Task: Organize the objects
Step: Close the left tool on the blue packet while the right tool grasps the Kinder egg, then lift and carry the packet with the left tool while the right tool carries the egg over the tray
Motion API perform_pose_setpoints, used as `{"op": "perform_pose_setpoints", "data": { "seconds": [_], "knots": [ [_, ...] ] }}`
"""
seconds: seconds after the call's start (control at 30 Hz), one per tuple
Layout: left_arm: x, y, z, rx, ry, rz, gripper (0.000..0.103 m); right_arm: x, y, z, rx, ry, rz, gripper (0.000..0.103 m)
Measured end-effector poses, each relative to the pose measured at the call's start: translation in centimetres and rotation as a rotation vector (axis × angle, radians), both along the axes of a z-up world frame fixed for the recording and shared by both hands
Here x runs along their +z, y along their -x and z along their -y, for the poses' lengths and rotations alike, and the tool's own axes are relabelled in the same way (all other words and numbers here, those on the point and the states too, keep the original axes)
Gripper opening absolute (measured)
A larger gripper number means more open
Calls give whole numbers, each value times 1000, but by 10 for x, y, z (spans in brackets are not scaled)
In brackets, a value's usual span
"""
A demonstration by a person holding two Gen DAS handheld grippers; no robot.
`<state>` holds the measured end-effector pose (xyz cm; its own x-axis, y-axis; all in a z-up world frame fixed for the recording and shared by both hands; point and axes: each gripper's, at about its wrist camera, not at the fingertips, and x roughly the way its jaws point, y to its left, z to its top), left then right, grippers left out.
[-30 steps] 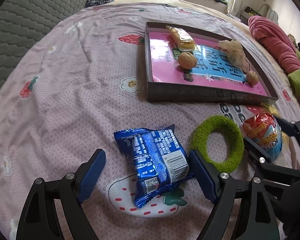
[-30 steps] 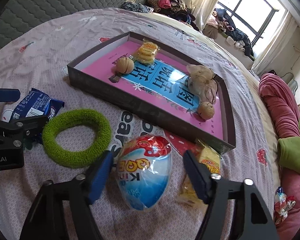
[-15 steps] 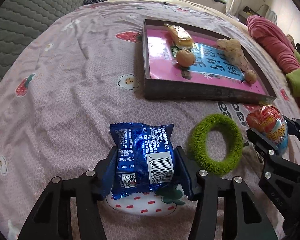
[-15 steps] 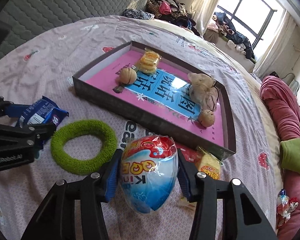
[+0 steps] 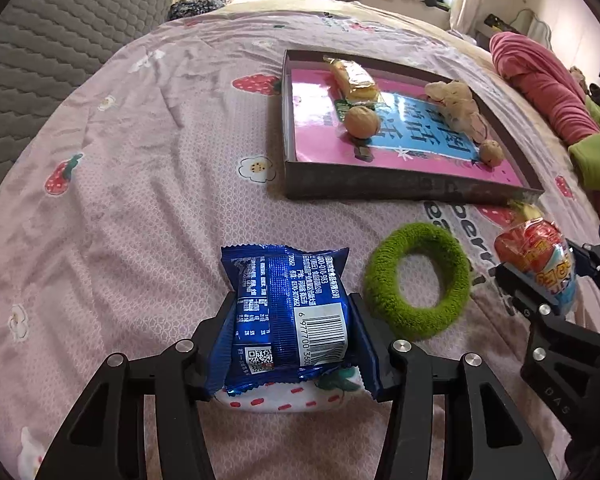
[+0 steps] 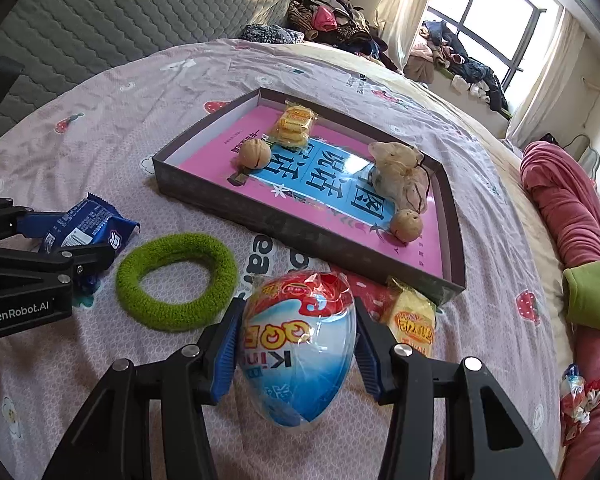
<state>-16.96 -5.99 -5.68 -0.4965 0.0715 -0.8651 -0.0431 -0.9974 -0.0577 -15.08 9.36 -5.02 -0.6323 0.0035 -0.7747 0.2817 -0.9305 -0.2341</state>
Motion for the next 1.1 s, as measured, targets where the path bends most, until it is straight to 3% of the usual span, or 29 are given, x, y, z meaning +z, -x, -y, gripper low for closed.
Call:
{"op": "perform_pose_setpoints", "data": {
  "seconds": [0.5,1.1],
  "knots": [
    [32,-26,-8,-17,4,-44,54,23,-22,-6,-3,43,-28,51],
    [101,-55,-24,-39,6,-156,54,90,-55,-19,-15,70,-156,51]
  ]
}}
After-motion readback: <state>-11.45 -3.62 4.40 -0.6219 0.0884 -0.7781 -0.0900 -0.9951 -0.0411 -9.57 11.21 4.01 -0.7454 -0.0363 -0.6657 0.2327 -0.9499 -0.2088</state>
